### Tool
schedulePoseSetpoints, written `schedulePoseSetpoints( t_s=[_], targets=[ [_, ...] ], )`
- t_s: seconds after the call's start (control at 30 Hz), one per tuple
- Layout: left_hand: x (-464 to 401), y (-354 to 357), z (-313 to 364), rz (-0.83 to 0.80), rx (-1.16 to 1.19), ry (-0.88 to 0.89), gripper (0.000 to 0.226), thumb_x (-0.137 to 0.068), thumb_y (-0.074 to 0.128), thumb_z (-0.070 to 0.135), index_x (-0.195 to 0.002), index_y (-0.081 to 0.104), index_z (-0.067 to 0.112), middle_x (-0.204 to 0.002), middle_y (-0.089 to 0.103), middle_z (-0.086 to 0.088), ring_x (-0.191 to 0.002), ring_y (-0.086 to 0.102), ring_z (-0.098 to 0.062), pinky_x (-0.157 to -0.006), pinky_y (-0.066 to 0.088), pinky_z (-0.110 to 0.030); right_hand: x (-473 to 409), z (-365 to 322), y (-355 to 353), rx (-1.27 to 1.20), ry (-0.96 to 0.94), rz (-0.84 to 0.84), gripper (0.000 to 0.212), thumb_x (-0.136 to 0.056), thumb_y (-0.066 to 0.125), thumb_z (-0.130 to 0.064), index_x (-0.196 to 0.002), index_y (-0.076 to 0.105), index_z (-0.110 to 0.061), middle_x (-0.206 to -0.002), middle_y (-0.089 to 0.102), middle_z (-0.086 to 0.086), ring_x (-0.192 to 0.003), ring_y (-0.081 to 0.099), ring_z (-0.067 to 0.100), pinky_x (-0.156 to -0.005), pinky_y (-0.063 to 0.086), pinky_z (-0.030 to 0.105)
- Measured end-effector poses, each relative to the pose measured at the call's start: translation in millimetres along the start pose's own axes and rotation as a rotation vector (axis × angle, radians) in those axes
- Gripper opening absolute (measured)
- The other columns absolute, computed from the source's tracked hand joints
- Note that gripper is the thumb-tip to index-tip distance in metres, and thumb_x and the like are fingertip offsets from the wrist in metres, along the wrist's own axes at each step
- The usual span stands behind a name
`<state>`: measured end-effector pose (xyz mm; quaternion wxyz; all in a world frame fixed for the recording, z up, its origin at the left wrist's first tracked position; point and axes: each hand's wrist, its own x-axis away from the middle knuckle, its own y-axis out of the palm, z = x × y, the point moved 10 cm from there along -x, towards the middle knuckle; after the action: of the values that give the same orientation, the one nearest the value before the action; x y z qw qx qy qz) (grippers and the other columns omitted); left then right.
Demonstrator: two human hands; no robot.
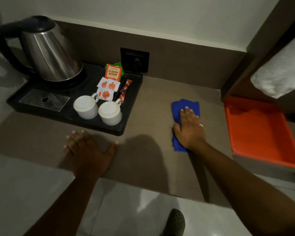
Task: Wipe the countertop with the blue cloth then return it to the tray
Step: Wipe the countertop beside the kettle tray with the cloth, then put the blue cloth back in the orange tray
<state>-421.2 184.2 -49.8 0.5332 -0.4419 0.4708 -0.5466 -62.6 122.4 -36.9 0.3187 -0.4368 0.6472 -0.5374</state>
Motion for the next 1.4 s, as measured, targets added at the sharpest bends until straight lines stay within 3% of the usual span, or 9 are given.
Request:
schedulePoseSetpoints(
  t_s=[0.2, 0.37, 0.6, 0.7, 0.8, 0.87, 1.1, 1.27, 1.4],
  targets=[
    [-3, 5, -2, -0.042, -0.008, -0.017, 0.126, -0.069, 0.028, 0.092, -0.146, 0.026, -0.007, -0.153, 0.027, -0.038, -0.141, 0.027, -0.054, -0.114, 0.023, -0.064, 92, -20, 15, -0.030, -0.022, 0.002, 0.073, -0.094, 0.032, -0.046, -0.152, 0.008, -0.009, -0.162, 0.004, 0.012, -0.149, 0.002, 0.025, -0.121, 0.003, 0.042],
    [22, -6, 12, -0.070, 0.063, 0.017, 0.108, -0.079, 0.037, 0.071, -0.140, 0.034, -0.017, -0.145, 0.035, -0.045, -0.136, 0.035, -0.058, -0.110, 0.029, -0.065, 89, -21, 5, -0.085, 0.069, 0.024, 0.073, -0.094, 0.038, -0.039, -0.151, 0.009, -0.006, -0.161, 0.004, 0.016, -0.149, 0.003, 0.028, -0.122, 0.004, 0.043],
    [79, -6, 69, -0.139, 0.064, 0.316, 0.098, -0.090, 0.030, 0.068, -0.133, 0.047, -0.019, -0.131, 0.052, -0.044, -0.121, 0.054, -0.058, -0.100, 0.046, -0.063, 86, -19, -2, -0.137, 0.095, -0.027, 0.058, -0.096, 0.036, -0.009, -0.150, 0.016, -0.005, -0.160, 0.015, 0.015, -0.149, 0.011, 0.025, -0.122, 0.003, 0.037],
    [87, -5, 114, -0.144, 0.088, 0.448, 0.103, -0.084, 0.035, 0.075, -0.147, 0.034, -0.007, -0.152, 0.038, -0.032, -0.141, 0.039, -0.045, -0.115, 0.035, -0.056, 88, -2, -24, -0.426, 0.132, 0.027, 0.054, -0.096, 0.038, -0.008, -0.148, 0.027, -0.007, -0.154, 0.034, 0.013, -0.140, 0.033, 0.025, -0.118, 0.023, 0.035],
    [79, -3, 165, -0.221, 0.106, 0.457, 0.109, -0.081, 0.039, 0.079, -0.157, 0.008, 0.009, -0.167, 0.010, -0.016, -0.154, 0.010, -0.031, -0.124, 0.013, -0.045, 89, 44, -57, -0.710, 0.254, 0.092, 0.053, -0.094, 0.040, -0.011, -0.146, 0.034, -0.014, -0.137, 0.052, 0.010, -0.108, 0.058, 0.019, -0.096, 0.049, 0.035],
    [77, -9, 212, -0.223, 0.156, 0.521, 0.108, -0.081, 0.038, 0.080, -0.158, 0.005, 0.012, -0.168, 0.005, -0.012, -0.155, 0.005, -0.028, -0.123, 0.008, -0.043, 89, 83, -85, -0.795, 0.288, 0.135, 0.052, -0.093, 0.041, -0.009, -0.145, 0.038, -0.016, -0.127, 0.058, 0.011, -0.095, 0.062, 0.017, -0.084, 0.053, 0.033],
    [102, -2, 398, -0.276, 0.162, 0.870, 0.100, -0.085, 0.033, 0.078, -0.159, 0.005, 0.015, -0.168, 0.002, -0.009, -0.155, 0.001, -0.025, -0.123, 0.002, -0.039, 79, 242, -139, -0.506, 0.357, 0.206, 0.051, -0.093, 0.047, -0.005, -0.143, 0.040, -0.005, -0.142, 0.049, 0.019, -0.126, 0.048, 0.033, -0.102, 0.033, 0.029],
    [126, 23, 503, -0.255, 0.188, 1.035, 0.088, -0.092, 0.047, 0.062, -0.155, 0.023, 0.004, -0.163, 0.020, -0.021, -0.152, 0.020, -0.037, -0.125, 0.017, -0.047, 41, 322, -109, -0.325, 0.322, 0.109, 0.054, -0.092, 0.046, -0.007, -0.144, 0.035, -0.002, -0.149, 0.039, 0.020, -0.137, 0.038, 0.032, -0.113, 0.026, 0.035],
    [118, 72, 540, -0.296, 0.031, 1.011, 0.089, -0.093, 0.029, 0.067, -0.157, 0.008, 0.009, -0.167, 0.006, -0.017, -0.155, 0.004, -0.030, -0.126, 0.006, -0.041, 10, 353, -52, -0.181, 0.233, -0.043, 0.058, -0.100, 0.039, -0.016, -0.150, 0.013, -0.005, -0.160, 0.010, 0.019, -0.149, 0.011, 0.027, -0.119, 0.003, 0.029]
  ],
)
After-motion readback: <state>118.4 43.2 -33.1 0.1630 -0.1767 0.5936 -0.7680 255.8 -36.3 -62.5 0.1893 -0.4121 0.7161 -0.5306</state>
